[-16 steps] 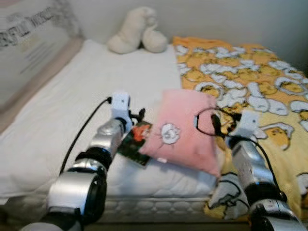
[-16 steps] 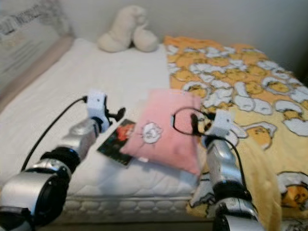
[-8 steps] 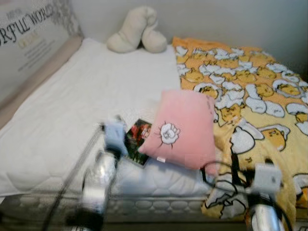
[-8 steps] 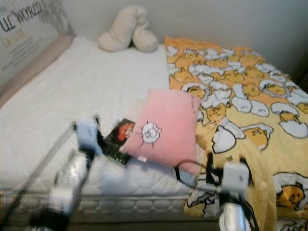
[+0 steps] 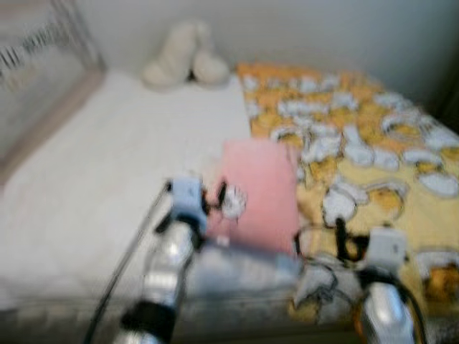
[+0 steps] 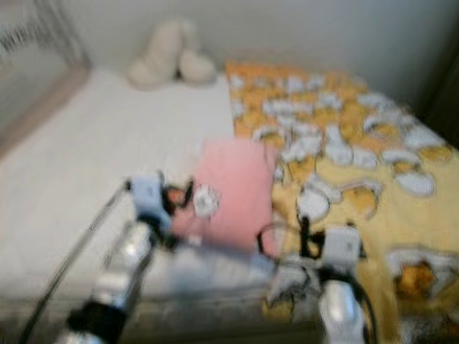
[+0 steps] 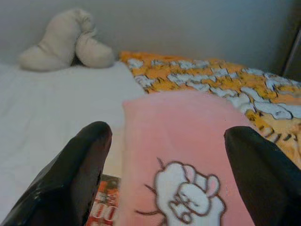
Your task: Clean up the room
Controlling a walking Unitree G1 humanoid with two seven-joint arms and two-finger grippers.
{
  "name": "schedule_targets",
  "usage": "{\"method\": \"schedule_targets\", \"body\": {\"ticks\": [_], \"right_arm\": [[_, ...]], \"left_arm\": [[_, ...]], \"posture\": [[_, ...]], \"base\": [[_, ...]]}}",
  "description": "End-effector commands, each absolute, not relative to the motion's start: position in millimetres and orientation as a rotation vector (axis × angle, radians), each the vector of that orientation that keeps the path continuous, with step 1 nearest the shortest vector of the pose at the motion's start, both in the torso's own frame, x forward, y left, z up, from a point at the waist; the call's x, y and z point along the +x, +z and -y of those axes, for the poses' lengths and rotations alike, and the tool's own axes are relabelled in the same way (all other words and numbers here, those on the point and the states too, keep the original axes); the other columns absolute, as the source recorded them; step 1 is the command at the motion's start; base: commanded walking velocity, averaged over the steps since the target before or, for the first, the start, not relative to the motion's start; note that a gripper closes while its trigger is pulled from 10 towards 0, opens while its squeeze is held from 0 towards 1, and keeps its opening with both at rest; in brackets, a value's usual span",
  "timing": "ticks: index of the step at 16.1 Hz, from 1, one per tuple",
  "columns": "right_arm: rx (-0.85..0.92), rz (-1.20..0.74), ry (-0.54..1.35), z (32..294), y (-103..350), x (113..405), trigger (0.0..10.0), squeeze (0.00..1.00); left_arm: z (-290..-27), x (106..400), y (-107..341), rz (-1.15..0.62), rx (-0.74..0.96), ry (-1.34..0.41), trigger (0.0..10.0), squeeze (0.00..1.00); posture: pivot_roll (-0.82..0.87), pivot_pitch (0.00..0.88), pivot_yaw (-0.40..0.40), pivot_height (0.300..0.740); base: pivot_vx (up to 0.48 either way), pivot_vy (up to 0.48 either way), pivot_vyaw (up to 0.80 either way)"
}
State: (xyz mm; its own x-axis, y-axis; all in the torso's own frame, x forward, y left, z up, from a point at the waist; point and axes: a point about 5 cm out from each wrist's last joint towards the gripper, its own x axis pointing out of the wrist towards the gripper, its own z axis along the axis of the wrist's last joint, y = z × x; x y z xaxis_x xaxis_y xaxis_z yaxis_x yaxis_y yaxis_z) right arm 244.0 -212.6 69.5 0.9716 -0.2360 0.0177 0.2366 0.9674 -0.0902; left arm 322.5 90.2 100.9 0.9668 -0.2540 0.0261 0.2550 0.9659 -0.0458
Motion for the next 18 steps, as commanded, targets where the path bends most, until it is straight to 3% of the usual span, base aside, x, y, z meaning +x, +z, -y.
{"method": "schedule_targets", "body": {"ticks": [1,4,7,9,10,12,15,18], "right_arm": [[-0.071,0.005,-0.22,207.6,71.3,249.8,10.0,0.0],[-0.026,-0.009,-0.192,210.8,76.6,264.0,10.0,0.0],[0.094,-0.031,-0.145,213.3,86.6,289.3,10.0,0.0],[0.136,-0.022,-0.186,234.4,95.8,302.7,10.0,0.0],[0.203,-0.027,-0.189,241.1,96.4,304.3,10.0,0.0],[0.504,-0.082,-0.104,235.2,83.8,310.1,10.0,0.0],[0.529,-0.122,-0.09,234.6,74.9,317.5,10.0,0.0],[0.482,-0.156,-0.039,225.2,73.6,330.0,10.0,0.0]], "left_arm": [[-95.0,327.7,103.1,0.013,-0.036,-0.236,10.0,0.0],[-99.1,339.8,102.1,-0.034,-0.047,-0.128,10.0,0.0],[-99.6,358.6,105.6,-0.11,-0.028,-0.176,10.0,0.0],[-130.7,368.6,102.4,-0.172,-0.07,-0.117,10.0,0.0],[-139.7,371.5,105.5,-0.167,-0.086,-0.114,10.0,0.0],[-149.7,373.5,101.6,-0.236,-0.14,-0.121,10.0,0.0],[-159.2,372.3,96.9,-0.275,-0.122,-0.157,10.0,0.0],[-145.9,381.1,116.8,-0.208,-0.205,-0.289,10.0,0.0]], "posture": [[0.06,0.0,0.004,0.74],[0.05,0.0,0.004,0.74],[0.07,0.0,-0.006,0.74],[0.06,0.0,-0.003,0.74],[0.07,0.0,-0.005,0.74],[0.07,0.0,-0.002,0.74],[0.09,0.043,0.008,0.74],[0.12,0.128,0.021,0.74]], "base": [[0.446,0.0,0.0],[0.472,0.0,0.0],[0.0,0.0,0.0],[0.0,0.0,0.0],[0.0,0.0,0.0],[0.0,0.0,0.0],[0.0,0.0,0.0],[0.0,0.0,0.0]]}}
